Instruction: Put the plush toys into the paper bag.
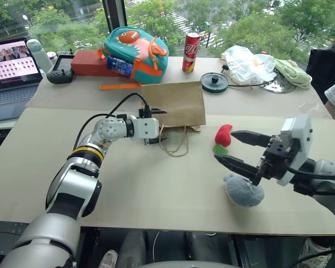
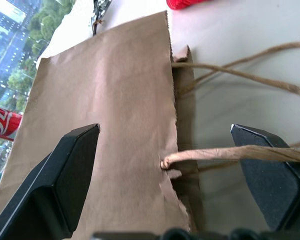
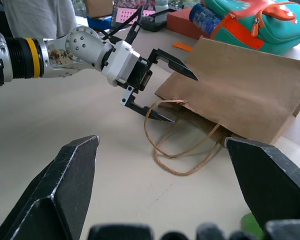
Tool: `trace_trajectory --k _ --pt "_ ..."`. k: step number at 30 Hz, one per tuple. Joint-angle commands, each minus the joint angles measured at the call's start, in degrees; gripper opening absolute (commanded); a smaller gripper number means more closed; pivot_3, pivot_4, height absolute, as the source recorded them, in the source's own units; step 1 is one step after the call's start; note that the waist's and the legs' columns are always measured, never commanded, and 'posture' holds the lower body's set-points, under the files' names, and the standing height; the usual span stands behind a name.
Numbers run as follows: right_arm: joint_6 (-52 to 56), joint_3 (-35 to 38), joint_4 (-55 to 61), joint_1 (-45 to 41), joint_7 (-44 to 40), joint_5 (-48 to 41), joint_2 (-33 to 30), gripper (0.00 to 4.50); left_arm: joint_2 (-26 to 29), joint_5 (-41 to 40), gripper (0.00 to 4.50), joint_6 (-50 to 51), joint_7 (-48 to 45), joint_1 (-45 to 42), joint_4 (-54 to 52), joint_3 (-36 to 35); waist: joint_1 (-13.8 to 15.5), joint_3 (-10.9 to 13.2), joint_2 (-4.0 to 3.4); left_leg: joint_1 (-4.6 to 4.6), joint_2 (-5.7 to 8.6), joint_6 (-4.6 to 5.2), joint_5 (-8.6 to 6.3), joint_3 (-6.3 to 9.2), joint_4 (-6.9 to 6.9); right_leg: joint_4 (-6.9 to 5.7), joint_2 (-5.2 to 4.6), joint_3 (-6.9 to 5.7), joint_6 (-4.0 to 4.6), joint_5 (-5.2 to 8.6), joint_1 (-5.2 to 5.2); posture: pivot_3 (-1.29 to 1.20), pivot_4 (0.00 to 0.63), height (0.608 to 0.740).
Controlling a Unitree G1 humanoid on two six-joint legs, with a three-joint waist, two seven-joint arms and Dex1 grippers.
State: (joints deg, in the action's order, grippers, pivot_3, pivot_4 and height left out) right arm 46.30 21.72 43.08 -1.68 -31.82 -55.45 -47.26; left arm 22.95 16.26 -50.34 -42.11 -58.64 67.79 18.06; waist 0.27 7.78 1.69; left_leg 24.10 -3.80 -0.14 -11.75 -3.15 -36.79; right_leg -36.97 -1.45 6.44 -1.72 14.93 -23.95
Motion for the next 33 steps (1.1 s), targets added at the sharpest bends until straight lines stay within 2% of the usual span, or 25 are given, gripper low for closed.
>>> trace_trajectory --k 1,3,6,13,16,25,30,33 --pt "-0.9 1.8 1.9 -0.2 1.3 -1.6 0.0 4.48 0.0 0.0 4.50 -2.1 0.1 -2.0 1.0 -0.8 -0.1 0.0 0.00 -0.01 0.00 0.00 0.00 0.00 0.00 -0.01 0.01 0.01 0.00 0.00 0.00 0.00 0.150 0.733" --pt "-1.0 1.6 1.9 -0.1 1.6 -1.6 0.0 4.48 0.0 -0.4 4.50 -2.5 -0.5 -1.9 1.2 -1.0 -0.1 0.0 -0.01 -0.01 0.00 0.00 0.00 0.01 0.00 -0.02 0.02 0.01 0.00 0.00 0.00 0.00 0.150 0.733" --pt "-1.3 1.1 1.6 -0.3 1.7 -1.3 0.0 4.50 0.1 -1.0 3.77 -3.0 -1.7 -1.8 1.2 -1.4 -0.1 0.0 -0.01 -0.01 0.01 0.00 0.00 0.01 0.00 -0.02 0.01 0.00 0.00 0.00 0.01 0.00 0.150 0.733" --pt "-1.9 -0.2 0.6 -1.1 1.5 -0.2 0.2 4.50 -0.1 -2.0 1.31 -3.9 -4.5 -1.2 0.8 -1.9 -0.1 0.0 -0.01 -0.02 0.01 0.00 0.00 0.01 0.00 -0.03 0.02 0.01 0.00 0.00 0.02 0.00 0.150 0.733" --pt "-2.0 -0.5 0.5 -1.4 1.5 0.0 0.2 4.50 -0.1 -2.2 0.12 -4.0 -5.2 -0.8 0.6 -2.1 -0.1 0.0 -0.01 -0.02 0.01 0.00 0.00 0.01 -0.01 -0.03 0.01 0.01 0.00 0.00 0.02 0.00 0.150 0.733" --pt "-2.3 -1.8 -0.4 -2.1 1.3 1.4 -0.1 4.50 -0.5 -4.2 0.05 -2.3 -7.8 0.1 0.1 -4.0 -0.1 0.0 -0.01 -0.02 0.01 0.00 0.00 0.02 -0.01 -0.04 0.02 0.00 0.00 0.00 0.02 0.00 0.150 0.733" --pt "-2.1 -5.4 -0.9 -2.4 1.5 4.3 0.1 4.50 -1.1 -10.0 0.05 0.7 -14.2 1.2 -2.9 -7.1 -0.2 0.0 -0.03 -0.02 0.00 -0.01 0.01 0.02 -0.02 -0.06 0.02 0.00 0.00 0.00 0.02 0.00 0.150 0.733" --pt "-2.6 -8.4 -2.4 -1.9 2.6 8.5 0.8 4.50 -0.4 -15.7 0.05 5.0 -20.4 4.4 -9.8 -8.9 -0.3 -0.1 -0.09 -0.03 0.00 0.00 0.01 0.03 -0.03 -0.07 0.02 -0.01 0.00 0.00 0.04 0.00 0.150 0.733"
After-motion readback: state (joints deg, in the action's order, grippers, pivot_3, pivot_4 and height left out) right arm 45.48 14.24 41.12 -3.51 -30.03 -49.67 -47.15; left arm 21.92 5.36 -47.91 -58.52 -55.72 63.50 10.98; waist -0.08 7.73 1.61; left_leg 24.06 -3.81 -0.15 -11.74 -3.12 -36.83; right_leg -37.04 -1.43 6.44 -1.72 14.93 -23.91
